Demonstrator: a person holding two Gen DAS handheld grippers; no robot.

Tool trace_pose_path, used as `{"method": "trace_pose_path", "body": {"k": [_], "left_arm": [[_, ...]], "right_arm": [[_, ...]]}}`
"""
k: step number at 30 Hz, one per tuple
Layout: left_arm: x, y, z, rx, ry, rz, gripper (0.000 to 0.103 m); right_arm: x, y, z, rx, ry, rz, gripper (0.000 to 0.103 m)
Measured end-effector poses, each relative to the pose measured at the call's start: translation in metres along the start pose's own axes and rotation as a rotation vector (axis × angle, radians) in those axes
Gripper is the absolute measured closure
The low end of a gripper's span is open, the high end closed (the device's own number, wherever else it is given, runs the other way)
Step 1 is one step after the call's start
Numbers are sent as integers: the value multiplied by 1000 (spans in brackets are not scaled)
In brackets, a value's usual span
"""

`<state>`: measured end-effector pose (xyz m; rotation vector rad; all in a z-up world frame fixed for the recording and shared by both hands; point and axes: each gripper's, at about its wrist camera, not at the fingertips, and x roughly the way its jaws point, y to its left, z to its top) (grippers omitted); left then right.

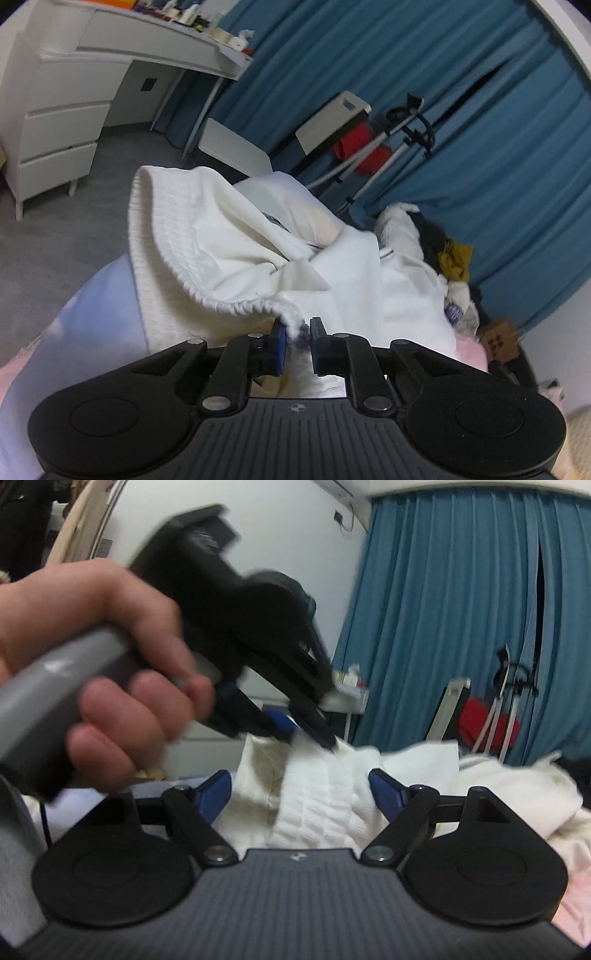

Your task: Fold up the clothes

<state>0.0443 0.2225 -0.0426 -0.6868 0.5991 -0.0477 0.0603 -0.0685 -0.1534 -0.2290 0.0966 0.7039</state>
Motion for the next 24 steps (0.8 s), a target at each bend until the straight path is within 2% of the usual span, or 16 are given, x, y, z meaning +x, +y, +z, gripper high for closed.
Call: {"method": "trace_pose_path", "body": {"k": [3, 4, 5, 6, 7, 8, 10, 12, 14, 16, 18, 20, 24], "left_arm": [[-13, -10, 6, 75, -13, 38, 81], [-18, -16, 8, 114, -11, 57, 73], [-22, -23, 11, 153, -9, 75, 58], [-27, -29, 13, 194, -9, 95, 50], [-35, -39, 15, 248, -45, 131, 37], [-41, -45, 20, 286, -62, 145, 28], [-51, -58, 29, 335, -90, 141, 24], [-49, -69, 41, 362, -106, 75, 20], [-23, -83, 55, 378, -72, 55, 20], [16, -98, 67, 389, -36, 59, 19], [68, -109, 80, 370, -2, 76, 19], [122, -115, 94, 324, 42, 99, 19], [212, -151, 114, 339, 103, 42, 20]], "right_arm": [[-14, -30, 10, 55, 26, -3, 20], [-21, -43, 16, 60, 30, -1, 20], [-28, -55, 23, 65, 33, 0, 20], [-35, -68, 29, 70, 37, 1, 20], [-42, -80, 35, 67, 38, -15, 20], [-51, -95, 39, 76, 52, -39, 20], [-67, -124, 45, 111, 97, -89, 20], [-82, -153, 46, 158, 138, -146, 20], [-93, -179, 38, 247, 178, -224, 20], [-102, -205, 22, 375, 228, -300, 20], [-106, -230, -1, 503, 269, -339, 20], [-106, -243, -18, 557, 290, -359, 20], [-101, -257, -35, 594, 298, -373, 20]]}}
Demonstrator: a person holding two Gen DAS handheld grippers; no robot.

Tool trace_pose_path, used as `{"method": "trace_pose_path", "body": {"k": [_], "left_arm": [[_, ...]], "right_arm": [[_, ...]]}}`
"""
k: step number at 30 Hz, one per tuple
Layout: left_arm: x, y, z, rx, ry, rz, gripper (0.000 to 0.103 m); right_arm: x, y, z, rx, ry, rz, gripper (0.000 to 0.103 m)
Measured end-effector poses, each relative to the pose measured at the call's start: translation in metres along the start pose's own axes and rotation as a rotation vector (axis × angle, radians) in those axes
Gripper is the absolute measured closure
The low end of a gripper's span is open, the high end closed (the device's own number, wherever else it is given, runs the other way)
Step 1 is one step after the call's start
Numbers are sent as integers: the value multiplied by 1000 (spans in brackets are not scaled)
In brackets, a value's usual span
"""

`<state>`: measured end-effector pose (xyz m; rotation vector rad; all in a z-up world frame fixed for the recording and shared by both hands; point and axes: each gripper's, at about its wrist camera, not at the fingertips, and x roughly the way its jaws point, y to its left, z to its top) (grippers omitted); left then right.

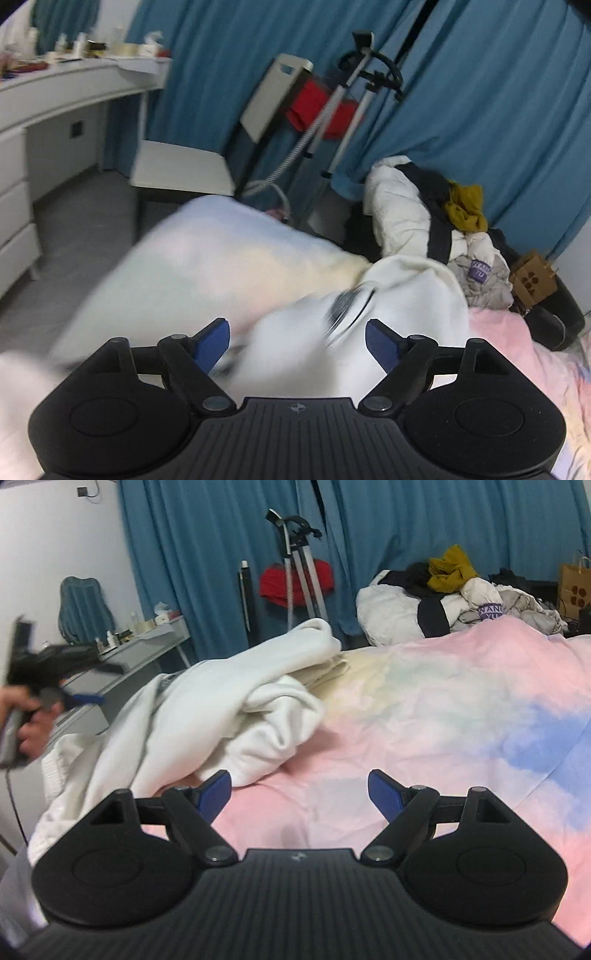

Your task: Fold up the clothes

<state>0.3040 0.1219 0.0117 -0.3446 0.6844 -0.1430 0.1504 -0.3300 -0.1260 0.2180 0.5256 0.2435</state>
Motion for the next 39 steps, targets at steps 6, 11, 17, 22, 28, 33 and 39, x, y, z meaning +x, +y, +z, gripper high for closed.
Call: {"method": "trace_pose_path", "body": {"k": [6, 11, 17, 22, 28, 33, 39], "left_arm": [[126, -81, 39, 213, 75, -33, 18], [226, -137, 38, 321, 221, 14, 18], [267, -174, 24, 299, 282, -15, 67], [240, -215, 7, 455, 212, 40, 96], [163, -290, 29, 514, 19, -74, 99], [122, -344, 17, 572, 13, -226, 98], [149, -352, -64, 641, 127, -246, 96]], "right_arm": [[35, -26, 8, 37, 10, -24, 20], [47, -56, 11, 122, 31, -45, 20], [47, -84, 14, 225, 8, -43, 20], [42, -91, 15, 260, -5, -34, 20], [23, -94, 19, 270, -63, -61, 20], [5, -99, 23, 278, -123, -99, 20], [-2, -119, 22, 334, -153, -142, 20]]}}
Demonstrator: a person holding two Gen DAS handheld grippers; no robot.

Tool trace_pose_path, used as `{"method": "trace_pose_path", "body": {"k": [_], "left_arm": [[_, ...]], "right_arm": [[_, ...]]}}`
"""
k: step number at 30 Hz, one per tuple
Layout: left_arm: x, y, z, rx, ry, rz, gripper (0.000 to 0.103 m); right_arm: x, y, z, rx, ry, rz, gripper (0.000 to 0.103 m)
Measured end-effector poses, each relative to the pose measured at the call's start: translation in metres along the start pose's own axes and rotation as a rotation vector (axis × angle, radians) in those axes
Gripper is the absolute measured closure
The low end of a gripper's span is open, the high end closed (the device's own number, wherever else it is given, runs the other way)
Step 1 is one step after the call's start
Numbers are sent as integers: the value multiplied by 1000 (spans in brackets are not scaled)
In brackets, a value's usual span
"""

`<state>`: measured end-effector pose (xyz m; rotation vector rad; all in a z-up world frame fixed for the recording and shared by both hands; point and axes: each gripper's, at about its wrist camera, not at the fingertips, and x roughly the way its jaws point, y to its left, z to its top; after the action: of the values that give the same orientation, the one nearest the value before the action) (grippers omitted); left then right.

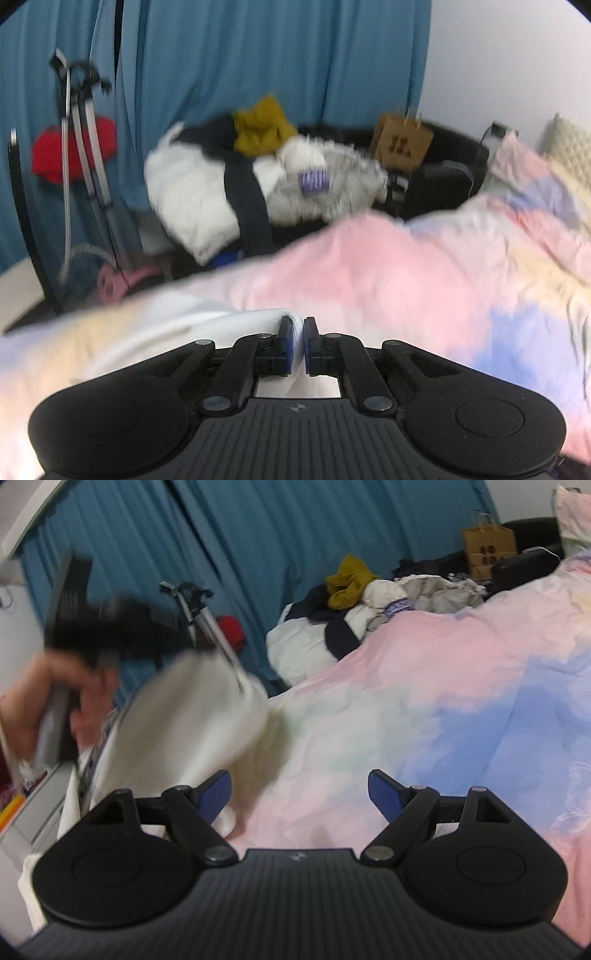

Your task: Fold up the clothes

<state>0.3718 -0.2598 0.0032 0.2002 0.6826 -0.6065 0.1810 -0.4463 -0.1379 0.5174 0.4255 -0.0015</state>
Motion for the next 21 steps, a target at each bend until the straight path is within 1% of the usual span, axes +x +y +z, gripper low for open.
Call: {"method": "trace_pose_path", "body": {"k": [1, 2, 3, 5, 7, 10, 12, 13, 15, 17, 18, 20, 21], "left_arm": [[6, -4, -13, -2, 20, 2, 93], [9, -6, -22, 6, 33, 9, 85], [10, -8, -32, 20, 47, 17, 80], [8, -4, -46, 49, 62, 28, 55], [-10, 6, -60, 86, 62, 50, 45], [-54, 31, -77, 111, 46, 77, 33], [-88, 58, -87, 112, 23, 114, 20], [-108, 69, -92, 111, 11, 153, 13], [-133, 100, -99, 89, -15, 252, 11], [-151, 132, -104, 14, -14, 338, 11], [-155, 150, -107, -40, -9, 379, 11], [-158, 179, -115, -130, 9, 410, 12], [-160, 189, -117, -164, 18, 400, 13]], "right_arm": [[1, -3, 1, 11, 0, -3, 20], [3, -5, 0, 16, 4, -5, 20], [4, -7, 0, 18, 9, -5, 20], [5, -7, 0, 16, 13, 1, 20], [5, -6, 0, 12, 16, 8, 20], [5, -5, 0, 7, 20, 19, 20], [3, -5, 0, 13, 21, 25, 20], [2, -5, 0, 15, 20, 27, 20], [0, -4, 1, 17, 16, 30, 20], [-2, -3, 1, 16, 15, 31, 20], [-2, -2, 0, 13, 18, 29, 20], [-2, 0, -1, 7, 22, 27, 20], [-3, 1, -2, 3, 24, 25, 20]]}}
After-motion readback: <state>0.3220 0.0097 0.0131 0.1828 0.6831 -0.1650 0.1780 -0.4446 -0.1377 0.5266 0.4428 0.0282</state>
